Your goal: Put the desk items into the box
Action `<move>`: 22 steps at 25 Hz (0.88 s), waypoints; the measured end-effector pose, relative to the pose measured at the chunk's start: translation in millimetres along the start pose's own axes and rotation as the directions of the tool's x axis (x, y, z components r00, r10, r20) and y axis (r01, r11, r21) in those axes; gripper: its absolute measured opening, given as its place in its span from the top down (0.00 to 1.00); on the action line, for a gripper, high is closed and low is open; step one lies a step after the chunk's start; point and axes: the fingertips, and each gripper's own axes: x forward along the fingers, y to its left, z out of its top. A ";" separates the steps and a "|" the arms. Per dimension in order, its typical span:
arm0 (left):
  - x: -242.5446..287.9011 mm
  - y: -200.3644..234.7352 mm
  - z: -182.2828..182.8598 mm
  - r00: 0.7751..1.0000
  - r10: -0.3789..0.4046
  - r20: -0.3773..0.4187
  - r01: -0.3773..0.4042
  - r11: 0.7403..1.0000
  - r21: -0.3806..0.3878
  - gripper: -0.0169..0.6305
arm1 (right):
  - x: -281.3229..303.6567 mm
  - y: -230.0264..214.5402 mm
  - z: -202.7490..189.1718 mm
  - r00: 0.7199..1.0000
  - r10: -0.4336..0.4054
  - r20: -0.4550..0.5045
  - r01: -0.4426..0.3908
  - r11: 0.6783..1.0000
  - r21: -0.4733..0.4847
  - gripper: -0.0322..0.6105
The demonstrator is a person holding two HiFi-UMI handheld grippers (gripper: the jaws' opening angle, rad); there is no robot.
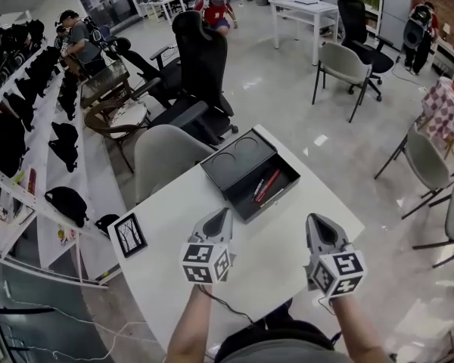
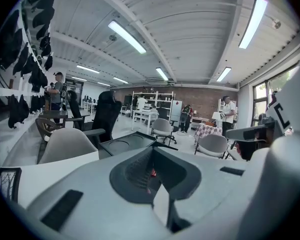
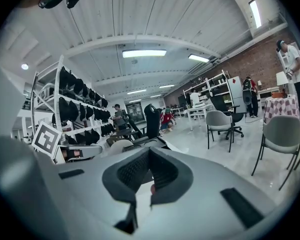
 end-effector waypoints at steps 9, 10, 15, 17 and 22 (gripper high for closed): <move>1.8 1.9 6.0 1.000 0.003 0.005 -0.003 1.000 -0.011 0.96 | 3.0 3.2 -0.1 1.000 0.009 -0.004 -0.009 1.000 -0.004 0.95; 1.9 2.5 6.5 1.000 0.005 0.005 -0.005 1.000 -0.010 0.96 | 3.2 3.1 -0.1 1.000 0.010 -0.004 -0.010 1.000 -0.004 0.95; 2.0 4.8 6.0 1.000 0.009 0.007 -0.009 1.000 -0.003 0.96 | 3.4 3.6 -0.2 1.000 0.009 0.003 -0.009 1.000 -0.006 0.95; 1.6 4.2 5.9 1.000 0.009 0.009 -0.009 1.000 -0.010 0.96 | 2.8 3.0 1.5 1.000 0.005 0.009 -0.005 1.000 -0.006 0.95; 0.5 1.9 7.7 1.000 0.011 0.011 -0.011 1.000 -0.016 0.96 | 0.4 2.3 2.4 1.000 0.005 0.007 -0.005 1.000 -0.004 0.95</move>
